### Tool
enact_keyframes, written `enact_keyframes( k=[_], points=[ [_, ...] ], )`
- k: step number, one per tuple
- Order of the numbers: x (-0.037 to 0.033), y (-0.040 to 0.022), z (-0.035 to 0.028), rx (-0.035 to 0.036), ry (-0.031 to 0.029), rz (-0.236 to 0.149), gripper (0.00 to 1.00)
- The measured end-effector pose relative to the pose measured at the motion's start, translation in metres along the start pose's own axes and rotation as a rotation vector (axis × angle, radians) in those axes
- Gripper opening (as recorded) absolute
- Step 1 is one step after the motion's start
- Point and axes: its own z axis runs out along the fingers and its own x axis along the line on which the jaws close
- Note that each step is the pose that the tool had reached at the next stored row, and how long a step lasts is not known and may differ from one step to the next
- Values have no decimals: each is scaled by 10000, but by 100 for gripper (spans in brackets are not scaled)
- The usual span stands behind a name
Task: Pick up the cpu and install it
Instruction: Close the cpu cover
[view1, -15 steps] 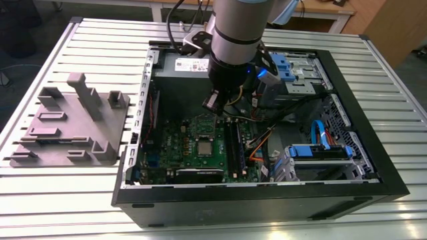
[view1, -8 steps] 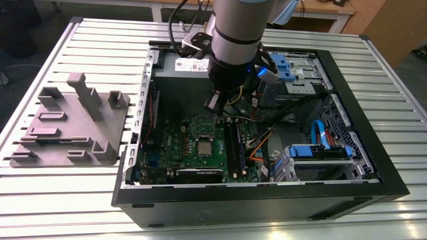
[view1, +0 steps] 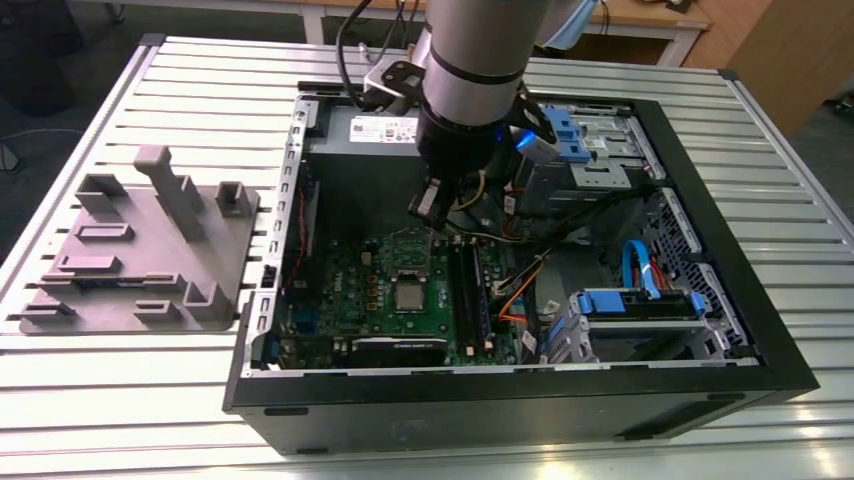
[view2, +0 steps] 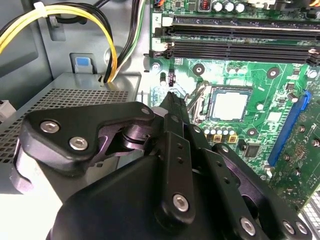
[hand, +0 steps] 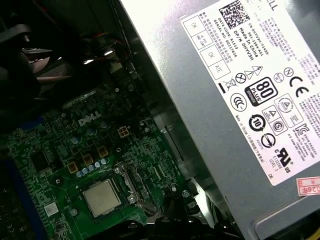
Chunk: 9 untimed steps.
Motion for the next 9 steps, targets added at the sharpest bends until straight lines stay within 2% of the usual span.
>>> enact_keyframes(
  k=[9],
  points=[
    [8,-3,-26,0,2,-6,10]
  ],
)
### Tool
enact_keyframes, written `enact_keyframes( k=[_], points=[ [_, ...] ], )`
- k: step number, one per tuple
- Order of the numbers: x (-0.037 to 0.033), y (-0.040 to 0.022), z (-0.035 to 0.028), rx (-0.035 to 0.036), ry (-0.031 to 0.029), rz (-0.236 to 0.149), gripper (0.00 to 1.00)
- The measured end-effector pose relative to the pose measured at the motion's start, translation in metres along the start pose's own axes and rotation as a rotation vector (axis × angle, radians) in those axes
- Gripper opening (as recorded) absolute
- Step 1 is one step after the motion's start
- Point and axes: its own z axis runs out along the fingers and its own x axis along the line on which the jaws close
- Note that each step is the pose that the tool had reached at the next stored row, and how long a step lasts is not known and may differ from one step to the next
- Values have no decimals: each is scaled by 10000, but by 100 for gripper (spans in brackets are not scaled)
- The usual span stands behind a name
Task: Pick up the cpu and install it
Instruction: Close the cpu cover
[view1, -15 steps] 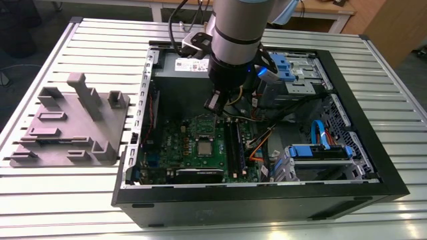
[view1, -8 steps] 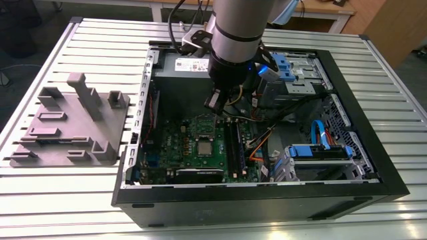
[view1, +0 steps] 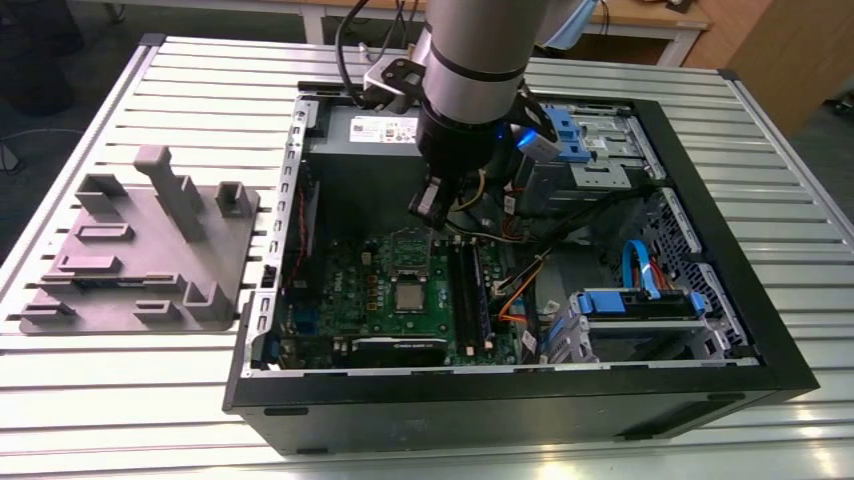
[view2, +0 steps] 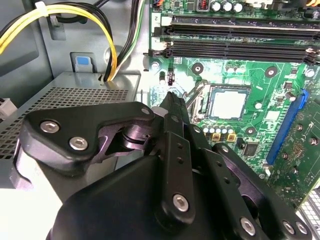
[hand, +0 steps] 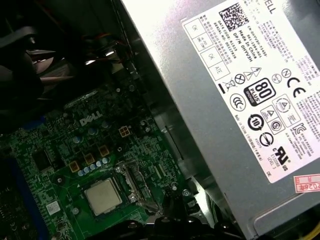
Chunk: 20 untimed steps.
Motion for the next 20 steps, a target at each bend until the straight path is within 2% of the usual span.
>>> enact_keyframes(
  k=[20],
  points=[
    [28,-13,-26,-1,4,-48,10]
  ],
)
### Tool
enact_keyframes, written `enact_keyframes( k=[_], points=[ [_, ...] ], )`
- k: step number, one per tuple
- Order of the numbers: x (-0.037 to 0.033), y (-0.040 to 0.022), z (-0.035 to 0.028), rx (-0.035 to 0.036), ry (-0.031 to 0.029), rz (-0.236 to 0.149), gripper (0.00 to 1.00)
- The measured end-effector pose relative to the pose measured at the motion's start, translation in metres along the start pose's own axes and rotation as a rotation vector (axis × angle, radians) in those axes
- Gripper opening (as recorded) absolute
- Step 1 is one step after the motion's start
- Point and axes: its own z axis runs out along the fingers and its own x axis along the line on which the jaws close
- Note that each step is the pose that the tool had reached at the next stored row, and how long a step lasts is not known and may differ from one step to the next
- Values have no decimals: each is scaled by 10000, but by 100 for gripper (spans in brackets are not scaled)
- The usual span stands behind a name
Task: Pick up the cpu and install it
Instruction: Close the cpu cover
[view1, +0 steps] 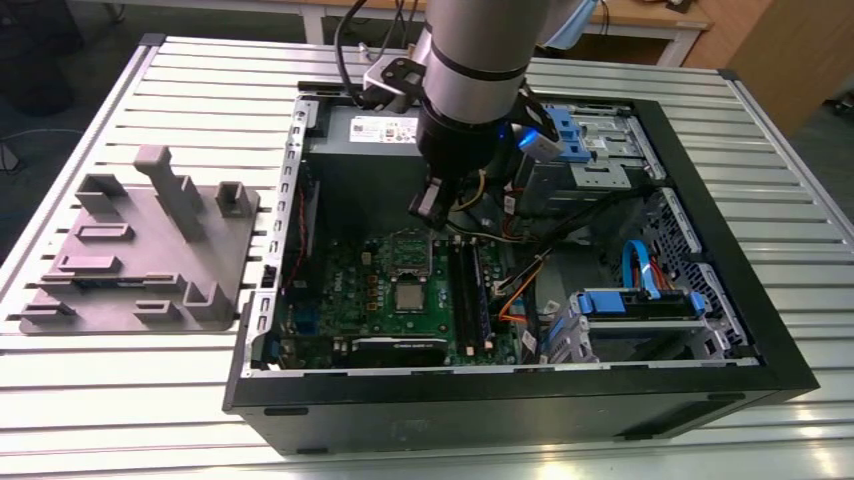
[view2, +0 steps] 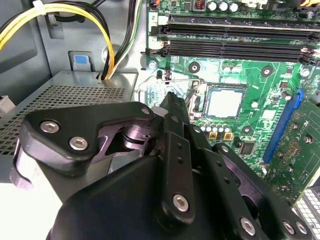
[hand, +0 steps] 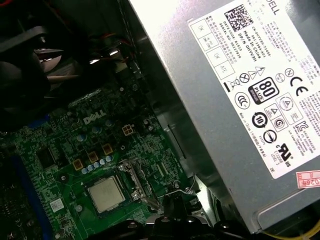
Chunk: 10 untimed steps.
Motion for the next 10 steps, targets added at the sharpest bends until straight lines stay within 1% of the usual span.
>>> enact_keyframes(
  k=[10],
  points=[
    [88,-41,-3,0,-2,-7,10]
  ],
)
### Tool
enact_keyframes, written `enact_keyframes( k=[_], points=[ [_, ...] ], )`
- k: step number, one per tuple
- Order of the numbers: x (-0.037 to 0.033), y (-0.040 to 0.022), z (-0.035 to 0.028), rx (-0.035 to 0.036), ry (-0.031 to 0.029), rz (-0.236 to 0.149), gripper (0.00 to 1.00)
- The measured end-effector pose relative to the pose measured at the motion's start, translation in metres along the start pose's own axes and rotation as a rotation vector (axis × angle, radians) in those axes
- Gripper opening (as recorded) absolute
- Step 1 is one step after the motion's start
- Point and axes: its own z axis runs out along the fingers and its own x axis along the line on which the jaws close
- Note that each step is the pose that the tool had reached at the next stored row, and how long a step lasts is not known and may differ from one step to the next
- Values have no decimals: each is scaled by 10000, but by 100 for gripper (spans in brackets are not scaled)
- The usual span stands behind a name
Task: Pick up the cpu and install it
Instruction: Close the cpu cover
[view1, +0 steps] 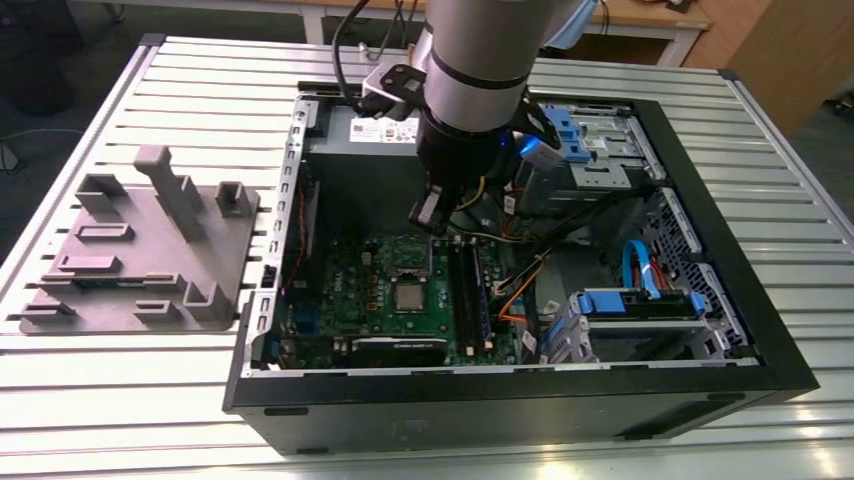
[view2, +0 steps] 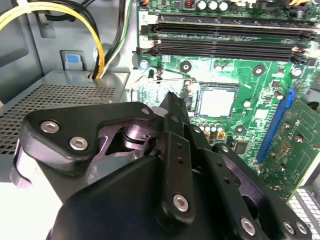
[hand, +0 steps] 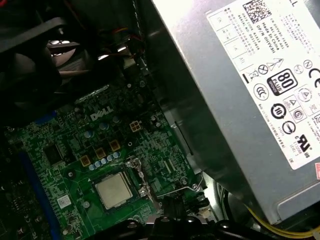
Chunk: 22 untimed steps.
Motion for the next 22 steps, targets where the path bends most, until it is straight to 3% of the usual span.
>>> enact_keyframes(
  k=[14,22],
  points=[
    [198,-104,-9,-5,6,-1,10],
    [223,-117,-10,-9,8,-4,10]
  ],
)
